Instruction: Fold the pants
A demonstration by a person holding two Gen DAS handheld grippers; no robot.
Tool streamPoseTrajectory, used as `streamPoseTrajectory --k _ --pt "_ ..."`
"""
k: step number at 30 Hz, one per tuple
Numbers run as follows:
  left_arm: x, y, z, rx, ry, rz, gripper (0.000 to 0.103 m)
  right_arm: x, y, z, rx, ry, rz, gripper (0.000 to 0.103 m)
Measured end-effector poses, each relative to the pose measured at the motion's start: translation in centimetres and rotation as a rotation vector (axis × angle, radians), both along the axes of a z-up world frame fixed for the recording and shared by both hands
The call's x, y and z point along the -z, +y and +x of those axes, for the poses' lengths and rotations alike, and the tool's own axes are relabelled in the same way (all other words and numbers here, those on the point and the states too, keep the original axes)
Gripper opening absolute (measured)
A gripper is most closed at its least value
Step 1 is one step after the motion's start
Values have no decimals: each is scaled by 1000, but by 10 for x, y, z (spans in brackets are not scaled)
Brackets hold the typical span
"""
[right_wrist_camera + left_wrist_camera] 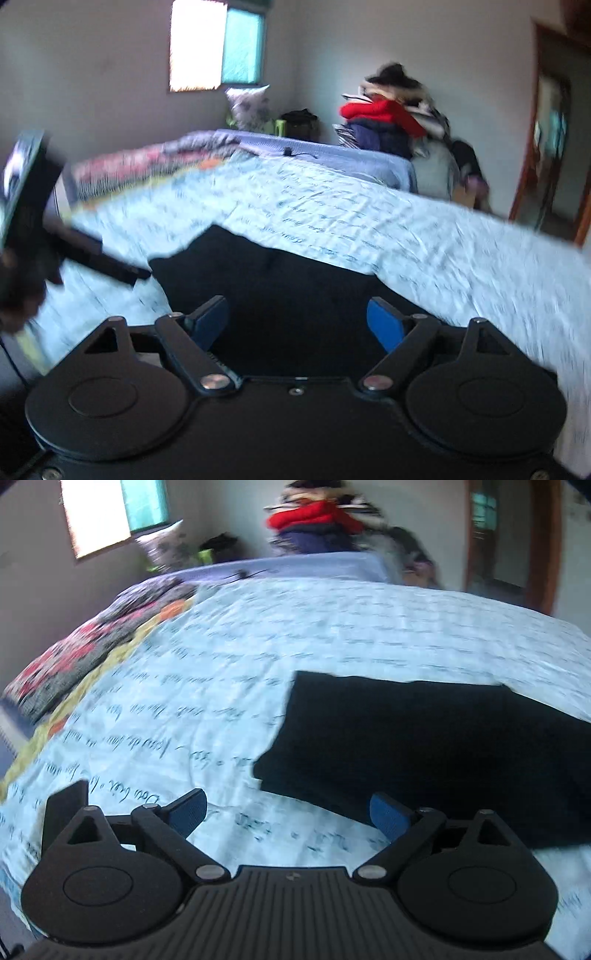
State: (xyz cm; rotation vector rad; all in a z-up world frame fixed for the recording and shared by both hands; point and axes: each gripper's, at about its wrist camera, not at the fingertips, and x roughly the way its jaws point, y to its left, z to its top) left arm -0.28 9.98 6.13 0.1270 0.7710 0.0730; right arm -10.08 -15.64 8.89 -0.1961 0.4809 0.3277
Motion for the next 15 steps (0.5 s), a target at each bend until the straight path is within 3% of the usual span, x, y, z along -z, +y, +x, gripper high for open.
streamPoseTrajectory --k 6,15 --pt "16 34 22 -78 29 -142 97 22 79 8 -110 -96 -230 84" --pt "26 77 39 -223 31 -144 97 52 155 25 -257 -183 -446 82"
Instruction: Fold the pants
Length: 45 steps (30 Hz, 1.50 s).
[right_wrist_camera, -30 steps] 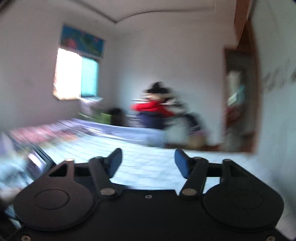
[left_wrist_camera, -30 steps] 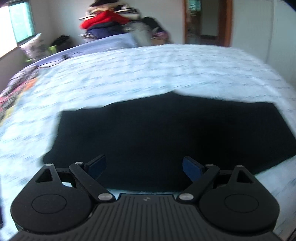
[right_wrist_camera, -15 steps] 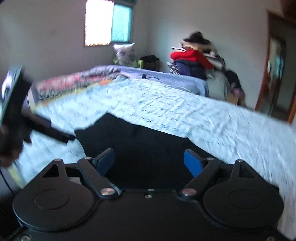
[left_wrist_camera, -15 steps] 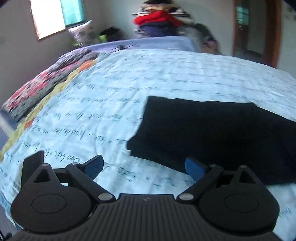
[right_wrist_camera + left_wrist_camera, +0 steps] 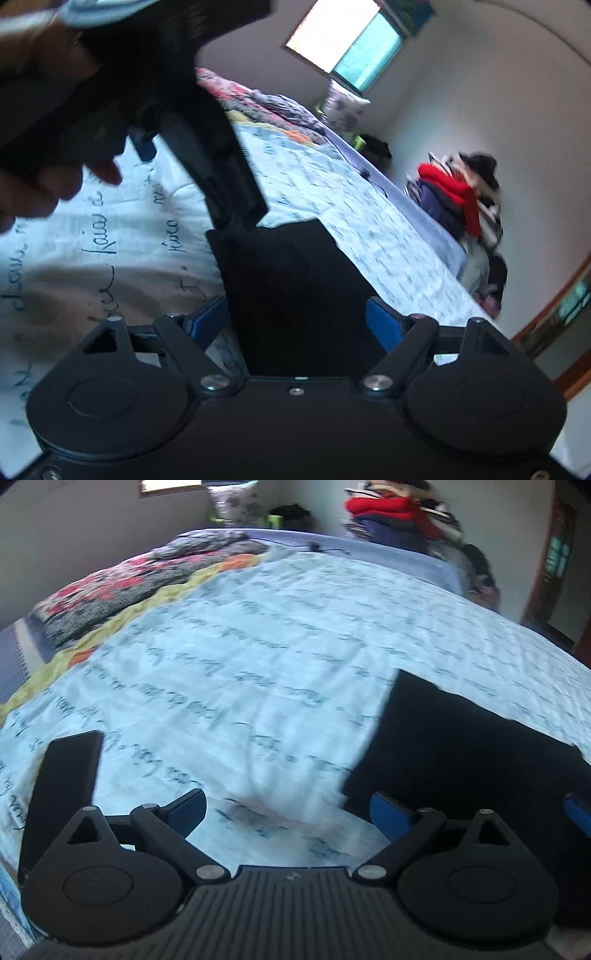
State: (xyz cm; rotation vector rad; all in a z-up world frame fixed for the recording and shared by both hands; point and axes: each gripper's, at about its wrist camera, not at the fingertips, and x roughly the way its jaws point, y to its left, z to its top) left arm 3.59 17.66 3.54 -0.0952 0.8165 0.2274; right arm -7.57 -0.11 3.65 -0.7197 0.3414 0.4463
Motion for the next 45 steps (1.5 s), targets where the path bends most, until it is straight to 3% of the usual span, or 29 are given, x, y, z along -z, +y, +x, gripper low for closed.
streamPoseTrajectory --k 1,3,9,13,17,24,32,45 --pt "2 5 1 -28 -1 9 97 3 5 0 -11 -6 -16 82" --pt "3 13 3 -75 -13 38 97 9 15 3 -34 -4 -54 71" --pt "9 31 13 -207 -24 116 98 22 35 11 -62 -23 -163 62" --pt "20 41 23 -236 2 100 98 20 43 12 -72 -13 -182 54" --pt "31 45 24 -257 18 101 102 25 53 6 -101 -26 -224 35" --pt "34 41 22 -254 3 146 103 30 63 -8 -113 -73 -266 30" --pt "37 40 21 -256 -6 145 103 24 60 -12 -110 -41 -215 22" --pt "38 40 20 -256 -6 147 103 8 40 8 -76 82 9 19"
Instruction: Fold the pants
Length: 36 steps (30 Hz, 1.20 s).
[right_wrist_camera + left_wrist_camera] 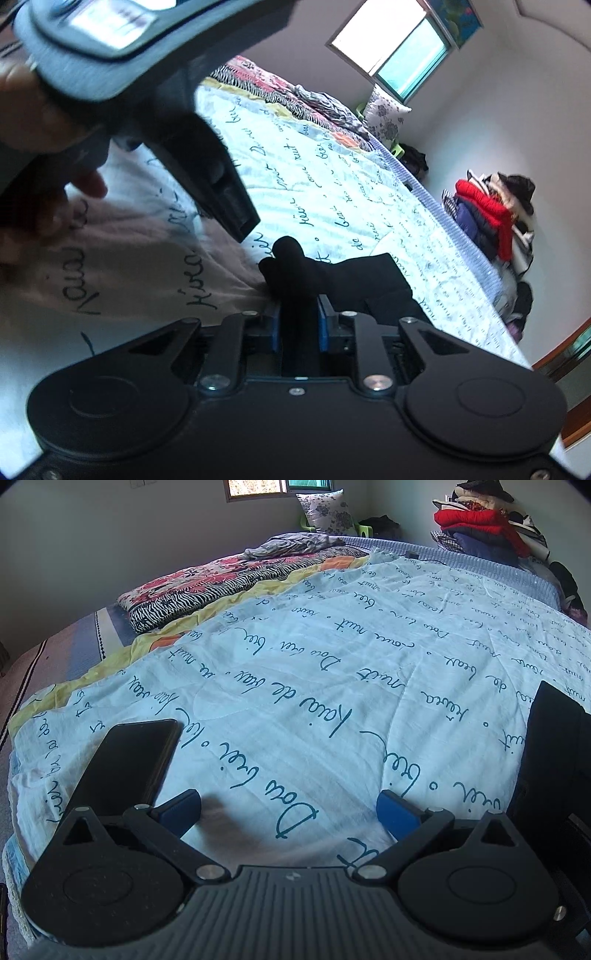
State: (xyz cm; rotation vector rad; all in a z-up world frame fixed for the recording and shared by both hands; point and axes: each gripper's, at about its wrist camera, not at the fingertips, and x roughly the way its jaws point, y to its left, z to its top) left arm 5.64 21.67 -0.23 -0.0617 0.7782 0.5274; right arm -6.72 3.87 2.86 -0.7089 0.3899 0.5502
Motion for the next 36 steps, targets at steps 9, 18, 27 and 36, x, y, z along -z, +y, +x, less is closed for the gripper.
streamPoseTrajectory --k 9,18,27,36 --pt "-4 -1 2 3 19 4 103 -7 -15 23 20 75 124 18" --pt "-9 -3 2 12 33 20 103 -5 -17 32 19 81 135 18" --pt "-27 6 -1 4 -5 -51 102 -3 -17 31 20 79 141 18" --pt "-31 40 6 139 -147 -793 102 -4 -23 31 22 67 188 18"
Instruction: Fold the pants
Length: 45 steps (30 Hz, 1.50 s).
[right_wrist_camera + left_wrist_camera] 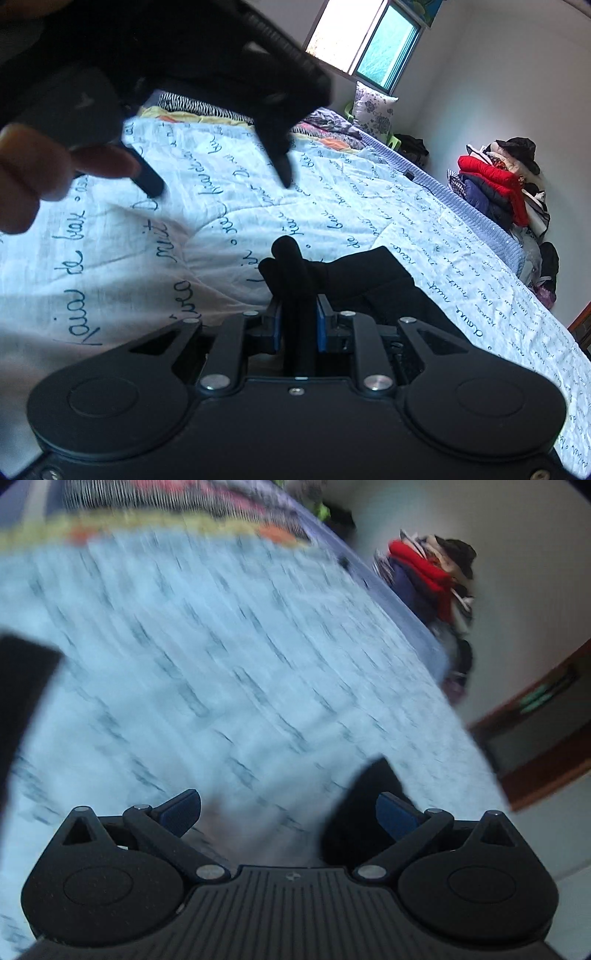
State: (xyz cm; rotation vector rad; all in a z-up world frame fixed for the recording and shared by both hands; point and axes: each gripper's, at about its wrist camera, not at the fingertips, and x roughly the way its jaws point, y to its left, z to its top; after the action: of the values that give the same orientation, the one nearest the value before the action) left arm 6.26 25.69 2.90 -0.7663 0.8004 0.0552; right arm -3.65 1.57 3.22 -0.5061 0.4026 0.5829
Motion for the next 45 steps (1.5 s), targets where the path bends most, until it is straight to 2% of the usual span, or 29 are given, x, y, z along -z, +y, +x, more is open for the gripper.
streamPoseTrajectory --k 4,9,14,19,22,23,24,26,27,30,33,35,37,38,39,42,45 --pt "16 -8 19 76 17 -156 102 -7 -9 3 9 8 63 18" --pt "30 -26 48 156 27 -290 101 -17 -23 8 22 21 134 18" --pt "37 -42 74 198 25 -343 93 -24 -38 14 39 50 203 17" --pt "41 -54 97 296 61 -307 83 -28 -53 20 45 86 283 17" --pt "45 -57 101 321 60 -321 67 -28 -64 27 49 115 325 17" --pt "46 -58 102 327 61 -325 55 -28 -67 29 51 125 340 17" --pt "45 -60 103 334 59 -322 43 -27 -68 31 53 132 348 17" --pt "43 -64 104 334 66 -280 33 -23 -67 35 45 148 337 17" --pt "41 -67 103 326 70 -241 23 -21 -66 36 42 156 329 17" --pt "33 -73 98 327 49 -154 19 -25 -76 35 15 186 372 21" --pt "23 -78 90 328 17 -76 18 -36 -105 38 10 226 512 26" --pt "16 -83 84 336 -7 -26 18 -41 -125 49 73 248 589 26" --pt "8 -92 78 334 -29 31 18 -38 -125 63 176 226 510 26" --pt "3 -98 75 333 -42 59 18 -34 -120 70 206 209 445 27" --pt "-3 -103 70 334 -58 83 18 -31 -116 75 209 209 422 27" --pt "-21 -118 57 346 -96 116 18 -23 -110 89 179 261 457 24" --pt "-34 -131 44 363 -108 133 18 -22 -105 93 170 261 489 23"
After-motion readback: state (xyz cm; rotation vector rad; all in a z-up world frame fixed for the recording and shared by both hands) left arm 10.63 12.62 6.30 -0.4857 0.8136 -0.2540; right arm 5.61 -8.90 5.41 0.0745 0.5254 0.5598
